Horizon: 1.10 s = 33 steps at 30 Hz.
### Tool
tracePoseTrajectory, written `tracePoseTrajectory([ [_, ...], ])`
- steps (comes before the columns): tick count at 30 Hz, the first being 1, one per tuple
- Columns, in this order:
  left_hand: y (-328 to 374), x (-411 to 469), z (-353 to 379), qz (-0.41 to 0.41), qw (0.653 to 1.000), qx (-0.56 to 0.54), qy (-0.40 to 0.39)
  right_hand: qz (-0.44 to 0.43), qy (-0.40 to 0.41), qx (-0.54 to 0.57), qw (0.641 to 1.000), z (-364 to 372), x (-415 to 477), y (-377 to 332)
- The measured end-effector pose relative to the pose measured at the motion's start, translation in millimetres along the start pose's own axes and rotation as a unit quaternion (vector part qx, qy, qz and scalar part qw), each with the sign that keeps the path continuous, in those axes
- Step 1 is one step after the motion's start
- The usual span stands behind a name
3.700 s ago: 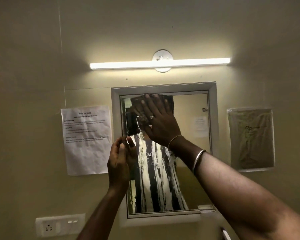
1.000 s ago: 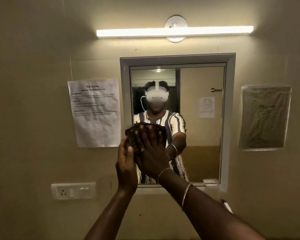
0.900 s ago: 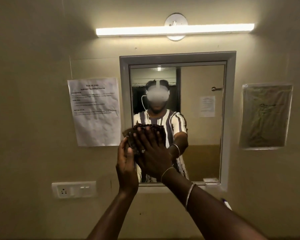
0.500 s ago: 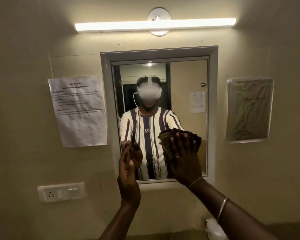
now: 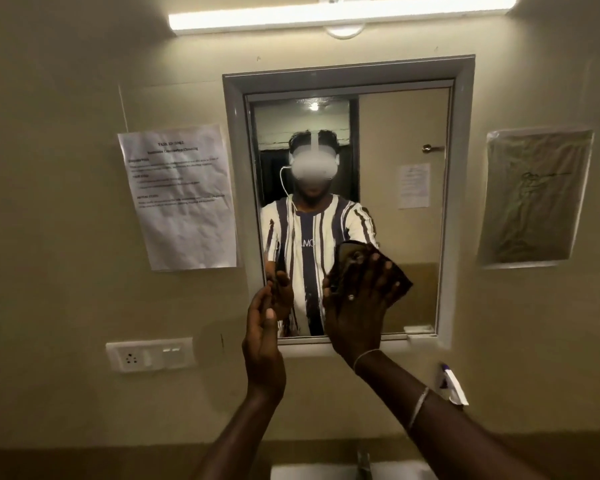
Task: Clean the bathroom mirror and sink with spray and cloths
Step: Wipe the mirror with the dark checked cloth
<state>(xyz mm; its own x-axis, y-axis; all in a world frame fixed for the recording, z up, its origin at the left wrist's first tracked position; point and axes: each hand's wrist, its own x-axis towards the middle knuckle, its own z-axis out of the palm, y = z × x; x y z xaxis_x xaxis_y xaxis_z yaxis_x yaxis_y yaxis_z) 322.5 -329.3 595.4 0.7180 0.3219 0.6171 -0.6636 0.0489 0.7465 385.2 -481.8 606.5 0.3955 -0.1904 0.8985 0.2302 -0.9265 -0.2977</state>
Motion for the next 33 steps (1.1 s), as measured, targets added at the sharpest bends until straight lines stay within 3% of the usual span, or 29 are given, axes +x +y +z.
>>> tracePoseTrajectory([
  [5, -1, 0, -12, -0.01, 1.0, -0.009, 0.009, -0.161, -0.088, 0.002, 0.983, 24, -17, -45],
  [8, 3, -6, -10, -0.025, 0.999, -0.016, 0.018, -0.235, -0.099, -0.002, 0.967, 32, -27, -56],
  [15, -25, -38, -1, -0.067, 0.994, 0.01, 0.083, -0.392, -0.152, -0.042, 0.907, 32, -33, -11],
  [17, -33, -46, 9, -0.085, 0.993, 0.004, 0.085, -0.4, -0.148, -0.054, 0.903, 27, -34, 6],
  [23, -31, -55, 47, -0.08, 0.996, -0.003, 0.038, -0.291, -0.093, -0.072, 0.949, 7, -45, 66],
  [28, -36, -55, 54, -0.051, 0.998, 0.002, 0.047, -0.088, -0.066, -0.05, 0.993, -2, -53, 82],
  [33, -38, -49, 33, -0.046, 0.996, 0.002, 0.072, 0.087, -0.038, -0.026, 0.995, 9, -62, 45],
])
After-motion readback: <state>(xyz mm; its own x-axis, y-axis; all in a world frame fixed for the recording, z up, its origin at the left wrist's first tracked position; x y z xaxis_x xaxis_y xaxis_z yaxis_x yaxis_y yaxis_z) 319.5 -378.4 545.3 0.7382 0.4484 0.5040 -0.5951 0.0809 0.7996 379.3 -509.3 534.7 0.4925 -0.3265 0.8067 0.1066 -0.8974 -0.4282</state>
